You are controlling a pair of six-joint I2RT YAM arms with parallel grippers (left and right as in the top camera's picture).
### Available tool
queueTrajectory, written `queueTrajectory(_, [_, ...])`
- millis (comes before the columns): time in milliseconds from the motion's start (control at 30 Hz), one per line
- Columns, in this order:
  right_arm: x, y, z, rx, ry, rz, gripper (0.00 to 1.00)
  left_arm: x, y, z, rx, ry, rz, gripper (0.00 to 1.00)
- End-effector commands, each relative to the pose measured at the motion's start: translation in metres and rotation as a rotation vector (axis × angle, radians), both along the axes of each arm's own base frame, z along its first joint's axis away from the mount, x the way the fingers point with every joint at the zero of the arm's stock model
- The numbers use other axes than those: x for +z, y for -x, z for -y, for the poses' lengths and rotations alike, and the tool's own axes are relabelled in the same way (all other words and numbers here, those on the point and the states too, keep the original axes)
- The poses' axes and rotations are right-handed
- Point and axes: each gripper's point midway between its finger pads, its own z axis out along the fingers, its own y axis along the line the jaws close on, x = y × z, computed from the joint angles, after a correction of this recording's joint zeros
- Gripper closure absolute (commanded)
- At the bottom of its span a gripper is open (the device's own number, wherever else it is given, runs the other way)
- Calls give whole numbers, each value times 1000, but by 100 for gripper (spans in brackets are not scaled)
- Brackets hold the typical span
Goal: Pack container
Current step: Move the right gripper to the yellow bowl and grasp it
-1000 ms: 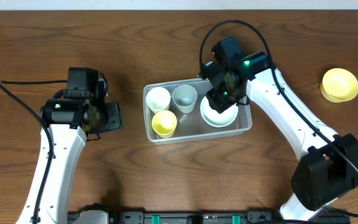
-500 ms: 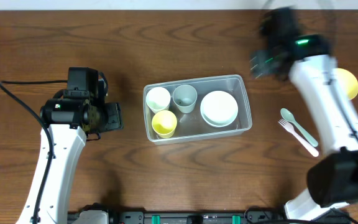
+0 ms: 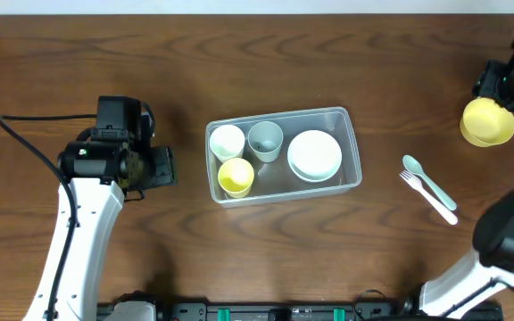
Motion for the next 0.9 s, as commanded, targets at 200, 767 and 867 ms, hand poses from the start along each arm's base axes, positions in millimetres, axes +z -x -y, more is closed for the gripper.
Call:
queueTrajectory(200, [-83,-1,-4,39,-93,-159,27,0,1,-1,2,2,0,35])
queueTrajectory(767, [-116,10,-9,38,-131,-251,81,0,1,-1,3,2,0,35])
queueTrajectory(867, [-117,12,-9,37,-133,-256,85,0,1,-1,2,2,0,35])
